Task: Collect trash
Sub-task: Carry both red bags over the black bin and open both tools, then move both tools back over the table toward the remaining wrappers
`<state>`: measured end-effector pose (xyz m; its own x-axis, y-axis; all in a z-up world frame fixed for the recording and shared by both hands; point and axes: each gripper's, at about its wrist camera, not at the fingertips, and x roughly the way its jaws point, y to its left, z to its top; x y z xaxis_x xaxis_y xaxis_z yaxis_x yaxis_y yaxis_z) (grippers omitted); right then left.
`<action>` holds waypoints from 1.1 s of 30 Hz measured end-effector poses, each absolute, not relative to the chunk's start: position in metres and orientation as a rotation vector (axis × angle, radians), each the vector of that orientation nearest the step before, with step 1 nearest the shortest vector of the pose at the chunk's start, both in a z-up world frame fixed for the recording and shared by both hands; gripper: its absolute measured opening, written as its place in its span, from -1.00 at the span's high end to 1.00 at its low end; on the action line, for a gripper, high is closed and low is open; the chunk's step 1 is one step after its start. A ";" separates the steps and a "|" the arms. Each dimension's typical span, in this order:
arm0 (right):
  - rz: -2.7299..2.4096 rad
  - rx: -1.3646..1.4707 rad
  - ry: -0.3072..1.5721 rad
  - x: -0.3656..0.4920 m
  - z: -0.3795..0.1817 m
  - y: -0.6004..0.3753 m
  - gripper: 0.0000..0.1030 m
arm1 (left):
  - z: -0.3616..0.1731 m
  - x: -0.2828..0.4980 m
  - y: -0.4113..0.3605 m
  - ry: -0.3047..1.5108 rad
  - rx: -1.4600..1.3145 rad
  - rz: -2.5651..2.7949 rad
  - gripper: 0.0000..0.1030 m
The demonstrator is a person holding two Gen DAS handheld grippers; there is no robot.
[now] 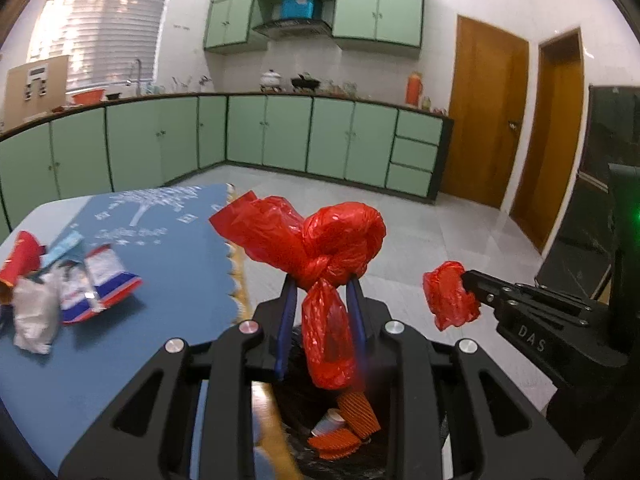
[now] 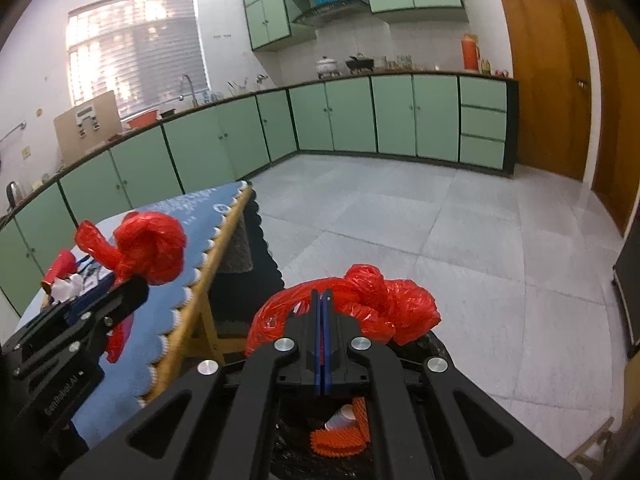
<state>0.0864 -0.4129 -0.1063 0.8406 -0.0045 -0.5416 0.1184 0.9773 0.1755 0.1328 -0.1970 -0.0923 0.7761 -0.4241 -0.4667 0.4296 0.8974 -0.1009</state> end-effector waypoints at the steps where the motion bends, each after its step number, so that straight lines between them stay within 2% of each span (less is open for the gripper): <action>1: -0.062 0.218 0.581 0.089 -0.111 -0.418 0.96 | -0.094 0.135 -0.202 0.511 0.019 -0.462 0.48; 3: -0.060 0.241 0.589 0.092 -0.117 -0.429 0.90 | -0.100 0.140 -0.209 0.525 0.035 -0.463 0.44; 5: -0.064 0.257 0.594 0.095 -0.122 -0.439 0.90 | -0.104 0.143 -0.213 0.537 0.045 -0.467 0.31; 7: -0.067 0.267 0.598 0.097 -0.125 -0.444 0.81 | -0.103 0.144 -0.212 0.533 0.046 -0.464 0.15; 14: -0.075 0.268 0.581 0.094 -0.116 -0.439 0.58 | -0.090 0.144 -0.198 0.513 0.026 -0.456 0.08; 17: -0.070 0.252 0.564 0.090 -0.107 -0.430 0.38 | -0.076 0.143 -0.176 0.482 0.005 -0.434 0.02; 19: -0.064 0.244 0.546 0.087 -0.100 -0.420 0.07 | -0.065 0.141 -0.167 0.460 -0.010 -0.410 -0.09; 20: -0.060 0.240 0.533 0.085 -0.095 -0.413 0.00 | -0.061 0.140 -0.160 0.449 -0.016 -0.398 -0.12; 22: -0.054 0.232 0.511 0.081 -0.087 -0.400 -0.30 | -0.054 0.134 -0.142 0.428 -0.024 -0.363 -0.24; 23: -0.048 0.227 0.498 0.080 -0.082 -0.393 -0.36 | -0.050 0.131 -0.132 0.416 -0.024 -0.345 -0.27; 25: -0.037 0.216 0.475 0.078 -0.073 -0.378 -0.63 | -0.043 0.127 -0.119 0.397 -0.018 -0.308 -0.46; 28: -0.006 0.213 0.448 0.076 -0.063 -0.355 -0.79 | -0.036 0.120 -0.086 0.375 -0.015 -0.238 -0.62; 33: 0.049 0.195 0.428 0.080 -0.050 -0.318 -0.86 | -0.033 0.115 -0.027 0.375 -0.007 -0.117 -0.65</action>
